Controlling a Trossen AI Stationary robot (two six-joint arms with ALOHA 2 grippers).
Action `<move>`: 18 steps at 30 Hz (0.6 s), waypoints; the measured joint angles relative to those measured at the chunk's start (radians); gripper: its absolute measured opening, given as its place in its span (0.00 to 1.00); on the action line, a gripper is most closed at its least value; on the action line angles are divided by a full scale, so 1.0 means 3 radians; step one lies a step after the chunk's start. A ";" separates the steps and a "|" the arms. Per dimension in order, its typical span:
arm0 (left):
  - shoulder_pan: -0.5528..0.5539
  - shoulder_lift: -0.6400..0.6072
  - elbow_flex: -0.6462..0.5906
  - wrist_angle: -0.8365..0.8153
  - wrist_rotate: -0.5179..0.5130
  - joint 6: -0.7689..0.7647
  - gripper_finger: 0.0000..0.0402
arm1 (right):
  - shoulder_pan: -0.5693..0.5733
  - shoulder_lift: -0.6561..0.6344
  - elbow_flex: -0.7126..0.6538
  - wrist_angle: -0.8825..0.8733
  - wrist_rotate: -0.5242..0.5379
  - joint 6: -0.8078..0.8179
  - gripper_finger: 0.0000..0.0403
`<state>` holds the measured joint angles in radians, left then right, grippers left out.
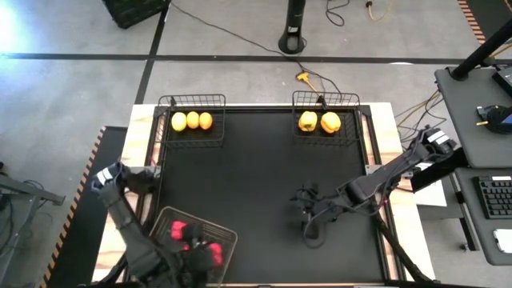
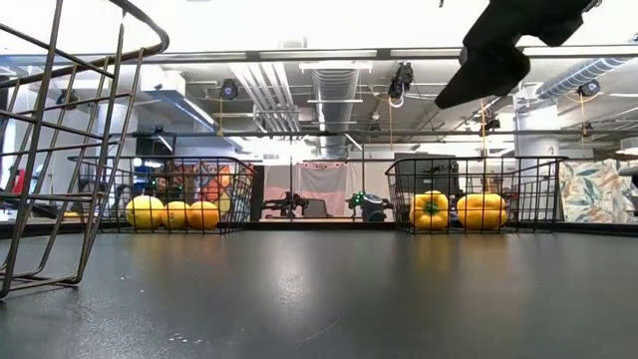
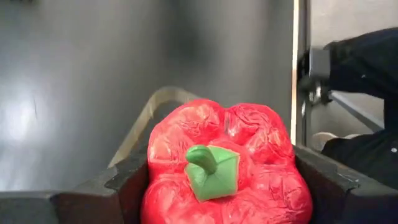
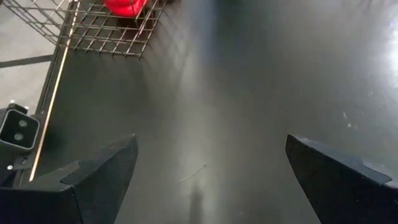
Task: Sort produce into baskets
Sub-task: Put the red bell pepper into the gold wire basket
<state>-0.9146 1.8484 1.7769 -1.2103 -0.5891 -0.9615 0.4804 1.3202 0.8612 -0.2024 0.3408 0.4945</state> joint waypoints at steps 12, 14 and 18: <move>-0.0045 0.0029 -0.1004 0.0469 0.0485 -0.1269 0.66 | -0.0002 0.0075 0.0000 0.0021 0.0002 0.0018 0.99; -0.0031 0.0028 -0.1132 0.0653 0.0548 -0.1273 0.66 | -0.0003 0.0072 0.0000 0.0019 0.0003 -0.0003 0.99; -0.0041 0.0028 -0.1228 0.1066 0.0616 -0.1005 0.66 | -0.0004 0.0071 0.0000 0.0012 0.0002 -0.0029 0.99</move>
<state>-0.9268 1.8568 1.4084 -0.8903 -0.4045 -1.2629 0.4793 1.3415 0.8612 -0.1987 0.3415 0.4857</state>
